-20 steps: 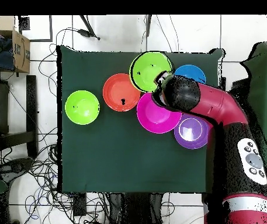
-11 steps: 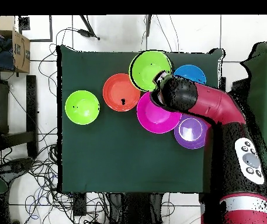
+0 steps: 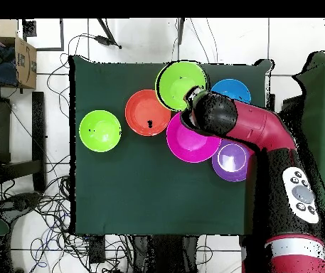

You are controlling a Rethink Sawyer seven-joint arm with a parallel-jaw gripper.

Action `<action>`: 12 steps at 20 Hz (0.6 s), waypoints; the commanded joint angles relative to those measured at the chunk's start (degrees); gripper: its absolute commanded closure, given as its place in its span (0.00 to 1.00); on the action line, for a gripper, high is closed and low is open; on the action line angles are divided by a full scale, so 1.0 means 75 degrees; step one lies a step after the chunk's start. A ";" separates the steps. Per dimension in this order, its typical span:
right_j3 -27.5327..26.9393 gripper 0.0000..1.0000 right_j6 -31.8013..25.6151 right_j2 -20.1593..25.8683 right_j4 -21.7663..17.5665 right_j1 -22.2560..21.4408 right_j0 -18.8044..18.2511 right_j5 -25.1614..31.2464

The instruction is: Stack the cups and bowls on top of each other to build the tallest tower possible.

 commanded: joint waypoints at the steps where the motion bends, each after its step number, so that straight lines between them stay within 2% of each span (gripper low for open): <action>1: 0.0025 1.00 0.0520 0.0051 -0.0064 0.0336 0.0242 -0.0025; 12: 0.0032 1.00 0.0468 0.0104 -0.0033 0.0353 0.0168 -0.0010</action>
